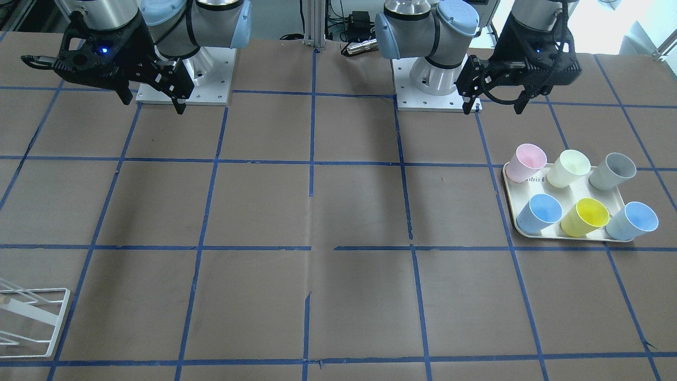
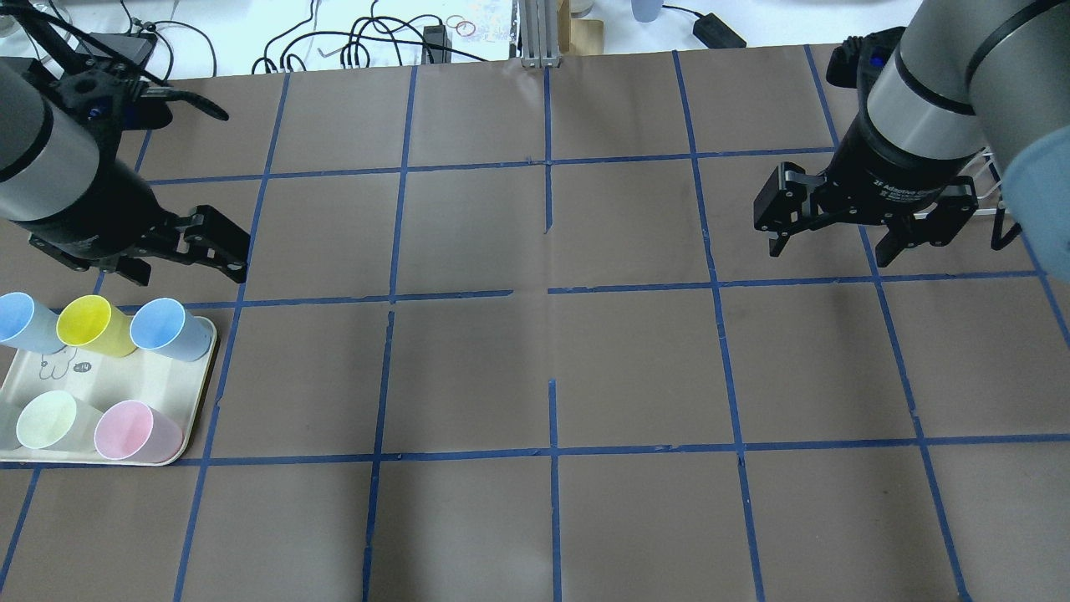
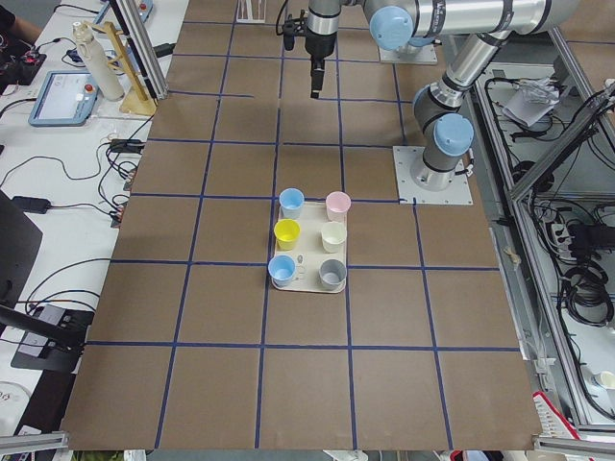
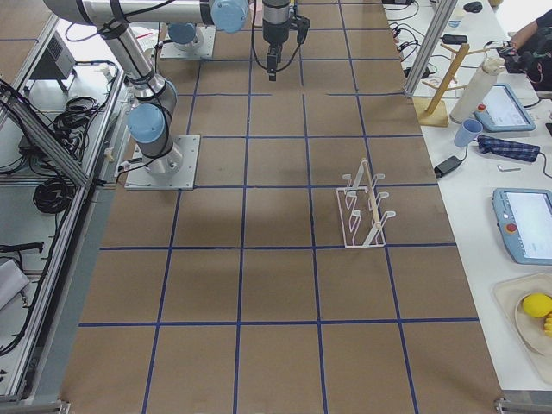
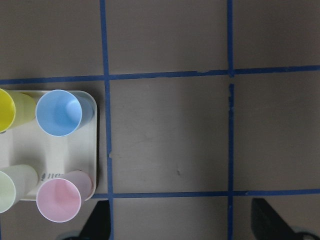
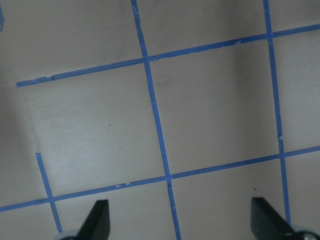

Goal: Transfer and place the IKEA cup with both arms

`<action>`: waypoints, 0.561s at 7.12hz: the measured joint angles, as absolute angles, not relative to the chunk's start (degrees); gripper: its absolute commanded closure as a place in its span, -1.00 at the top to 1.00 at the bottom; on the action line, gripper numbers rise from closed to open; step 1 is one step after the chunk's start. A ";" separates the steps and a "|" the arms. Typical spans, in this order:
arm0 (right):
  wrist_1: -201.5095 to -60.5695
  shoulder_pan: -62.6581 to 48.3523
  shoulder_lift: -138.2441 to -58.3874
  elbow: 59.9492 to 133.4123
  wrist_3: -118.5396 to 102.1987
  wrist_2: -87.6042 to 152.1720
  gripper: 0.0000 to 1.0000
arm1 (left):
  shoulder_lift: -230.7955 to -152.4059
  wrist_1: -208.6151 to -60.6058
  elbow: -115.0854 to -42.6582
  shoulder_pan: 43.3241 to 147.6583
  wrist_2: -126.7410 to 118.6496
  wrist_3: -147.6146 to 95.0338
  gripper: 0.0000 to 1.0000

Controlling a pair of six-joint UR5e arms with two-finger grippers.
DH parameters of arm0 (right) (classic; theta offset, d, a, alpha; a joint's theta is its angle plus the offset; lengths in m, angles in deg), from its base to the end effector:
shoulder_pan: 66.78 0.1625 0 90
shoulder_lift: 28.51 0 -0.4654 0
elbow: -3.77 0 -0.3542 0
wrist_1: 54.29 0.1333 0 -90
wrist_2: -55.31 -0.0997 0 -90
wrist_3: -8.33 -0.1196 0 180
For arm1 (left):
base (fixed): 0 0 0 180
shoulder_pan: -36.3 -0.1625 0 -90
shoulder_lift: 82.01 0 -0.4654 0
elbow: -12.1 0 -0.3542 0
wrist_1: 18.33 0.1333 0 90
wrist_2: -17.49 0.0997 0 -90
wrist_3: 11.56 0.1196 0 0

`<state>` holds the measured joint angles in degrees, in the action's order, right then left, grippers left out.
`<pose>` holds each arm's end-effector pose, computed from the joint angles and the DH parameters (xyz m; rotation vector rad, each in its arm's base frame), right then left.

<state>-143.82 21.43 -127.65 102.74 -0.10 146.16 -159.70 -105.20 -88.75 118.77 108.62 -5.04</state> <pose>0.1196 -0.3833 0.5029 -0.2784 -3.1141 -0.0068 -0.0821 -0.3778 0.5150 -0.0286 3.1098 -0.1199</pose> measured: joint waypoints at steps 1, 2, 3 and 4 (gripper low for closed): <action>-143.82 21.43 -127.67 102.66 -0.09 145.74 1.00 | -162.16 -106.07 -85.19 119.79 108.65 -6.38 1.00; -143.81 21.51 -127.92 102.62 0.14 145.34 1.00 | -165.47 -107.83 -80.47 120.16 108.65 -6.94 1.00; -143.82 21.57 -128.34 102.60 0.79 144.80 1.00 | -168.43 -109.89 -76.38 120.53 108.60 -7.62 1.00; -143.79 21.61 -128.65 102.62 1.59 144.29 1.00 | -170.35 -111.01 -74.14 122.30 108.55 -9.58 1.00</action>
<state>-143.79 21.61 -128.65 102.62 1.59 144.29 -170.35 -111.01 -74.14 122.30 108.55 -9.58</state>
